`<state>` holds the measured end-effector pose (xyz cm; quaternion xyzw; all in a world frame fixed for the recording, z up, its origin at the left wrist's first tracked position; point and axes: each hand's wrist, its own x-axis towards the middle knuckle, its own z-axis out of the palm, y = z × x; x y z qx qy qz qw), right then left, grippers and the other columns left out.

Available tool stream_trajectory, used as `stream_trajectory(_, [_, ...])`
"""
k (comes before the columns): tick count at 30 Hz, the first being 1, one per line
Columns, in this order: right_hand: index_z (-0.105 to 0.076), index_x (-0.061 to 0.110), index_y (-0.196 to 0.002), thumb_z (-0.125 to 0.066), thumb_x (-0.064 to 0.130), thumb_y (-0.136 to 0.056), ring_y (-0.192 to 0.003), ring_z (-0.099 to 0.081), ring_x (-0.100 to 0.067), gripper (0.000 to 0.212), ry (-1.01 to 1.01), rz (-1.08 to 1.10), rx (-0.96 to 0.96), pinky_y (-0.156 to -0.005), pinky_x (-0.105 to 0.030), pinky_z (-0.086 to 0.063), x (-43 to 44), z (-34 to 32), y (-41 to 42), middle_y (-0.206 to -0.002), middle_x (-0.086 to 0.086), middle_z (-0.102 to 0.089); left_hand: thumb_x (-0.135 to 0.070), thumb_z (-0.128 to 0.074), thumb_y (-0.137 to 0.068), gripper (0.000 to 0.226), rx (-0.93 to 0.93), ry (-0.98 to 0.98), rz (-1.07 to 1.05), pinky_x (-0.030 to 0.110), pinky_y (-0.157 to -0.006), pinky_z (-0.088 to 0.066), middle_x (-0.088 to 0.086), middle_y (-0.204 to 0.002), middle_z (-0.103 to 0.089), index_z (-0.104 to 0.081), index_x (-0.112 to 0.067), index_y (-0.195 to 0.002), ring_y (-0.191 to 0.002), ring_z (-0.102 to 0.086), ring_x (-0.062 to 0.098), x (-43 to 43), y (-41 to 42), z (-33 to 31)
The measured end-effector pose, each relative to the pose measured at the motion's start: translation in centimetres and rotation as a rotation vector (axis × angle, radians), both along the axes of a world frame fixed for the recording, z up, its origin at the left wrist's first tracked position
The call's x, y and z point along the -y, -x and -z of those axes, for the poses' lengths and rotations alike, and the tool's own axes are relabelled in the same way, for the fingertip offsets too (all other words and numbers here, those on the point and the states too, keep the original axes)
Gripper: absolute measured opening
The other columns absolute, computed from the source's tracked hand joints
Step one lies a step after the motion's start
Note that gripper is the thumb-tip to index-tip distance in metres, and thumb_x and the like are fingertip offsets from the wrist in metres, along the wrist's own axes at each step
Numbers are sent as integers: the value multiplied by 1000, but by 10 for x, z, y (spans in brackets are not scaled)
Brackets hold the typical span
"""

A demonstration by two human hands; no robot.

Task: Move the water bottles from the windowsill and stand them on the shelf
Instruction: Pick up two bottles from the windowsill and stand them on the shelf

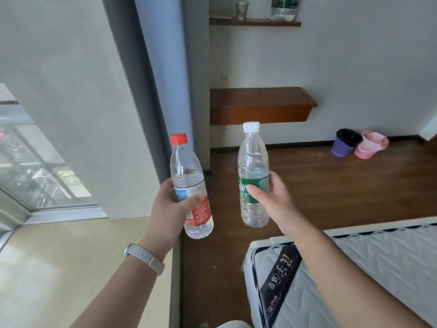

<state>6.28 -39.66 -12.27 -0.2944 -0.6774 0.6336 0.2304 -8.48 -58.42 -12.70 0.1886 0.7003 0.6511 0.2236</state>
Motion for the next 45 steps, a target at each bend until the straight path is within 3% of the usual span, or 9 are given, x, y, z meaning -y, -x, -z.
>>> stream_trajectory(6, [-56, 27, -118, -75, 19, -84, -101, -69, -16, 40, 44, 47, -25, -93, -47, -55, -19, -8, 70, -113, -1, -70, -28, -82, -81, 54, -19, 29, 67, 46, -90, -58, -3, -113, -71, -56, -24, -128, -99, -71, 23, -34, 76, -1])
stream_trajectory(12, [-55, 29, -122, -76, 26, -83, -107, -67, -18, 45, 37, 120, -26, -95, -48, -54, -42, -6, 94, -118, -1, -68, -28, -76, -87, 44, -5, 18, 167, 37, -89, -56, -9, -114, -68, -54, -30, -125, -99, -70, 18, -71, 115, 8])
stream_trajectory(19, [-54, 23, -126, -81, 28, -77, -106, -68, -21, 56, 47, 173, -42, -95, -50, -53, -89, -7, 94, -117, -4, -69, -23, -78, -85, 46, 48, 19, 249, 20, -70, -53, -10, -109, -71, -56, -28, -125, -91, -73, 10, -122, 134, 18])
stream_trajectory(28, [-52, 23, -129, -83, 31, -75, -103, -69, -18, 63, 72, 199, -27, -94, -50, -54, -182, 23, 118, -116, -3, -70, -16, -83, -79, 48, 44, 103, 287, 31, -76, -58, -5, -105, -74, -59, -25, -120, -91, -74, 16, -211, 167, 25])
stream_trajectory(32, [-50, 26, -131, -83, 50, -62, -103, -69, -15, 80, 67, 170, -15, -91, -48, -55, -226, 20, 132, -116, 2, -70, -11, -83, -78, 46, 29, 139, 280, 38, -80, -59, -2, -103, -76, -61, -24, -116, -92, -75, 20, -262, 188, 16])
stream_trajectory(45, [-54, 30, -126, -80, 46, -64, -107, -68, -20, 69, 138, 225, -128, -92, -50, -54, -348, 21, 135, -116, 0, -70, -19, -82, -81, 51, -62, 191, 364, 41, -87, -58, -5, -114, -70, -56, -28, -124, -99, -71, 20, -403, 191, 5])
